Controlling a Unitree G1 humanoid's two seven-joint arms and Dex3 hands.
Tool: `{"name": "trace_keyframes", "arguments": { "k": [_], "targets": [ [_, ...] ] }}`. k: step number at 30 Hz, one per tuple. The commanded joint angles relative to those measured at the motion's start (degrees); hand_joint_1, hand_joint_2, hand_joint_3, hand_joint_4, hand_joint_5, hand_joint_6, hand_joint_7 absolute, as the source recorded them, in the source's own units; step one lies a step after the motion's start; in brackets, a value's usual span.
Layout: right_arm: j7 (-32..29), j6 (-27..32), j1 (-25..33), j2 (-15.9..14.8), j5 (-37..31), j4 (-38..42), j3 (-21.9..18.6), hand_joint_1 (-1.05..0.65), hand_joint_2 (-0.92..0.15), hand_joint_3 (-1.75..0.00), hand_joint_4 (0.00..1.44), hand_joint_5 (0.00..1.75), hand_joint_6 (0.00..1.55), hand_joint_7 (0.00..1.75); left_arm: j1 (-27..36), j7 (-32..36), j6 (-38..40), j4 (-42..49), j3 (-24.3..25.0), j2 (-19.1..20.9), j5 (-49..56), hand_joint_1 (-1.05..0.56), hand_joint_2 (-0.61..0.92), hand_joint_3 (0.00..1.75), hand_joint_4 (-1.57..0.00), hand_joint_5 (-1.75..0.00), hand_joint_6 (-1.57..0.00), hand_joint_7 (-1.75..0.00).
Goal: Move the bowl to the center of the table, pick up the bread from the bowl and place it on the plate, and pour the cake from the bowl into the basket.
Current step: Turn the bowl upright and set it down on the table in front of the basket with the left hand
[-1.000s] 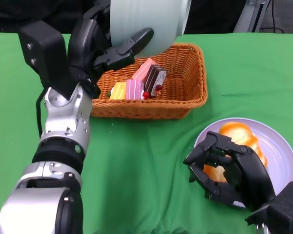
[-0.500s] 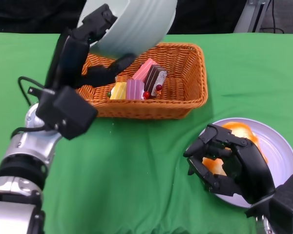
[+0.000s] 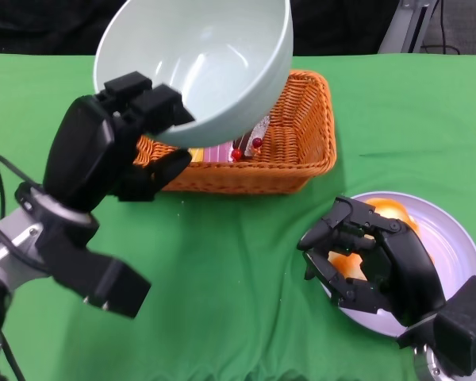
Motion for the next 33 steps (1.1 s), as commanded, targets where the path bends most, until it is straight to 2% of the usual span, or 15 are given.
{"name": "trace_keyframes", "arguments": {
  "k": [1, 4, 9, 12, 17, 23, 25, 27, 29, 32, 33],
  "targets": [
    [-0.15, 0.32, -0.16, -0.23, 0.7, -0.89, -0.52, -0.23, -0.64, -0.71, 0.7, 1.55, 0.66, 1.27, 0.83, 8.31, -0.06, -1.19, -4.06, 3.14, 4.19, -0.06, 0.48, 1.12, -0.69, -1.74, -0.75, -1.32],
    [-0.32, 0.39, -0.14, -0.35, 0.56, -1.04, -0.59, -0.24, -0.64, -0.7, 0.71, 1.54, 0.67, 1.26, 1.09, 13.6, 0.32, -1.01, -7.62, 4.62, 7.11, -0.06, 0.5, 1.05, -0.71, -1.75, -0.76, -1.29],
    [0.01, -0.4, -0.51, -0.49, 1.02, -0.59, -0.89, -0.24, -0.65, -0.69, 0.71, 1.54, 0.68, 1.24, 2.64, 20.92, 1.53, -1.26, -13.57, 7.51, 11.67, -0.05, 0.53, 0.96, -0.72, -1.75, -0.72, -1.37],
    [0.06, -0.13, -0.45, -0.48, 1.35, -0.92, -0.98, -0.24, -0.64, -0.69, 0.71, 1.54, 0.68, 1.23, 3.76, 24.84, 2.56, -1.52, -16.58, 8.53, 13.5, -0.06, 0.54, 0.94, -0.72, -1.75, -0.74, -1.36],
    [0.21, -0.11, -0.54, -0.57, 1.7, -1.02, -1.02, -0.26, -0.64, -0.7, 0.71, 1.54, 0.69, 1.23, 4.87, 29.0, 3.31, -1.64, -20.86, 9.79, 15.24, -0.05, 0.57, 0.92, -0.72, -1.72, -0.73, -1.37],
    [0.04, 0.14, -0.5, -0.55, 1.76, -1.82, -1.09, -0.24, -0.6, -0.76, 0.71, 1.55, 0.68, 1.25, 5.99, 32.28, 3.96, -1.94, -25.0, 11.27, 16.61, -0.05, 0.59, 0.87, -0.78, -1.58, -0.79, -1.23],
    [0.2, 0.68, -0.43, -0.52, 2.16, -2.07, -1.14, -0.24, -0.59, -0.78, 0.7, 1.55, 0.68, 1.25, 6.56, 33.18, 4.3, -2.0, -26.13, 11.5, 16.84, -0.05, 0.6, 0.85, -0.79, -1.55, -0.78, -1.27],
    [0.09, 0.81, -0.35, -0.42, 2.29, -2.15, -1.22, -0.25, -0.58, -0.79, 0.7, 1.56, 0.68, 1.25, 7.23, 33.96, 4.71, -2.06, -27.36, 11.76, 17.21, 0.0, 0.48, 0.96, -0.76, -1.63, -0.64, -1.52],
    [-0.3, 0.31, -0.32, -0.41, 1.81, -2.02, -1.3, -0.25, -0.58, -0.79, 0.71, 1.55, 0.68, 1.24, 7.73, 34.1, 4.79, -1.9, -28.51, 12.11, 17.47, 0.02, 0.42, 0.97, -0.72, -1.7, -0.58, -1.63],
    [-0.4, 0.02, -0.34, -0.46, 1.56, -1.99, -1.37, -0.24, -0.58, -0.79, 0.71, 1.54, 0.68, 1.23, 8.23, 33.8, 4.51, -1.58, -29.49, 12.31, 17.26, 0.02, 0.43, 0.96, -0.71, -1.74, -0.56, -1.68],
    [-0.35, 0.06, -0.34, -0.5, 1.58, -2.04, -1.36, -0.24, -0.59, -0.79, 0.71, 1.54, 0.68, 1.23, 8.49, 33.62, 4.33, -1.43, -29.75, 12.33, 17.15, -0.01, 0.5, 0.94, -0.72, -1.74, -0.62, -1.58]
  ]
}}
